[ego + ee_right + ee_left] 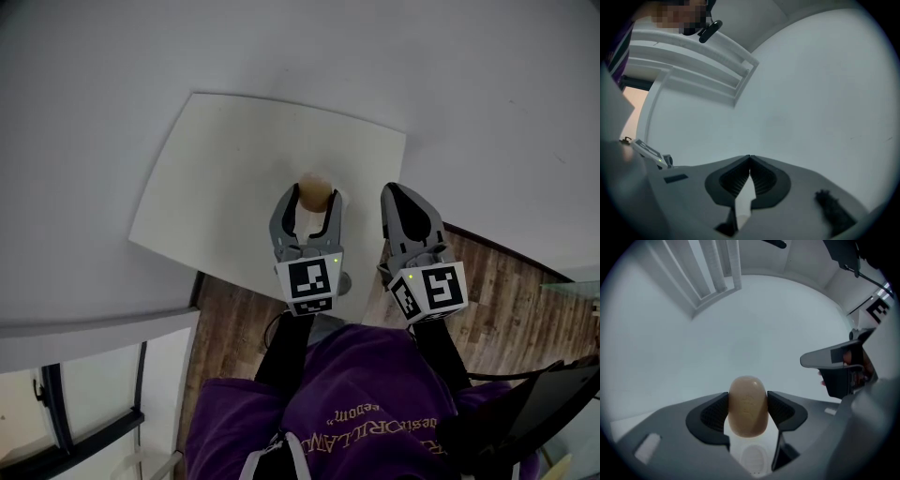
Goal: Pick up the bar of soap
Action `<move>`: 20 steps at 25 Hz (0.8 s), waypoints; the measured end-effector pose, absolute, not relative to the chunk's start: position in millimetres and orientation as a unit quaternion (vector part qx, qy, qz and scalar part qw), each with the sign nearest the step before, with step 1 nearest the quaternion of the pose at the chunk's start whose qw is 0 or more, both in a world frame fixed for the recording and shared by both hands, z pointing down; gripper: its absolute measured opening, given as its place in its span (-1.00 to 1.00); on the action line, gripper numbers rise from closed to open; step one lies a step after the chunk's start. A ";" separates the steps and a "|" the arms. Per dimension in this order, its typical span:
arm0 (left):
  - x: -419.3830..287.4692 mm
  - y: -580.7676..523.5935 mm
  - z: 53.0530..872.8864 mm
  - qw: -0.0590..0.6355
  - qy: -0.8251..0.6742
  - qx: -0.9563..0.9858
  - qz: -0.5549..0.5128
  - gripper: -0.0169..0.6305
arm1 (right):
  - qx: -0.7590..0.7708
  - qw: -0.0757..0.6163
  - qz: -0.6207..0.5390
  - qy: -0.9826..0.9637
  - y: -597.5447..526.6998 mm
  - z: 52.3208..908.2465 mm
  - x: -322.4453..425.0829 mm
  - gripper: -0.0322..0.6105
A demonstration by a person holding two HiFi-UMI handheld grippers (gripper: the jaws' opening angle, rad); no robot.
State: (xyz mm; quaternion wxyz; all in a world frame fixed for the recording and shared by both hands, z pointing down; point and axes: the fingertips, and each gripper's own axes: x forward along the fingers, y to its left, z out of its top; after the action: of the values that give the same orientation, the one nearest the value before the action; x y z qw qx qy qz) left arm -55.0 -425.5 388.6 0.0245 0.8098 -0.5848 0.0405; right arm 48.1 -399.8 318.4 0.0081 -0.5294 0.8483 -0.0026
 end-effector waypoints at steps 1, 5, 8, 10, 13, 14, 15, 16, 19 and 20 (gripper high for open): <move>-58.6 -424.0 378.8 0.016 -0.590 0.807 0.032 -0.11 | -0.526 0.011 0.002 0.850 -399.9 314.7 46.1 -0.88; -71.2 -419.1 338.3 -0.015 -0.603 0.797 -0.005 -0.12 | -0.515 0.024 0.022 0.856 -400.5 296.3 38.8 -0.88; -78.7 -414.3 313.8 -0.021 -0.615 0.788 -0.024 -0.12 | -0.510 0.038 0.037 0.859 -400.7 280.9 34.2 -0.88; -81.8 -411.3 298.9 -0.040 -0.619 0.784 -0.032 -0.12 | -0.506 0.047 0.048 0.860 -399.9 271.0 31.0 -0.88; -81.2 -405.5 278.8 -0.071 -0.620 0.780 -0.043 -0.12 | -0.503 0.059 0.064 0.860 -397.2 258.1 29.3 -0.88; -80.1 -403.7 273.4 -0.077 -0.619 0.780 -0.047 -0.12 | -0.503 0.061 0.069 0.859 -396.1 254.7 29.7 -0.88; -78.7 -402.1 268.8 -0.082 -0.619 0.780 -0.051 -0.12 | -0.502 0.062 0.074 0.859 -395.1 252.0 30.2 -0.88; -77.4 -400.6 264.8 -0.085 -0.618 0.780 -0.055 -0.12 | -0.502 0.062 0.078 0.859 -394.2 250.1 30.7 -0.88; -73.8 -397.0 256.2 -0.095 -0.614 0.781 -0.064 -0.12 | -0.502 0.058 0.082 0.859 -392.7 246.5 33.0 -0.88; -73.1 -395.9 254.2 -0.098 -0.613 0.781 -0.064 -0.12 | -0.502 0.058 0.084 0.859 -392.1 245.1 33.6 -0.88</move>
State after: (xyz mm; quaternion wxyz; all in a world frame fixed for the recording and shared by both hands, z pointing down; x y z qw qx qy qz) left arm -73.1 -395.9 254.2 -0.0980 0.7814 -0.6130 -0.0643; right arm 33.6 -392.1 245.1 0.0580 -0.5018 0.8590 0.0836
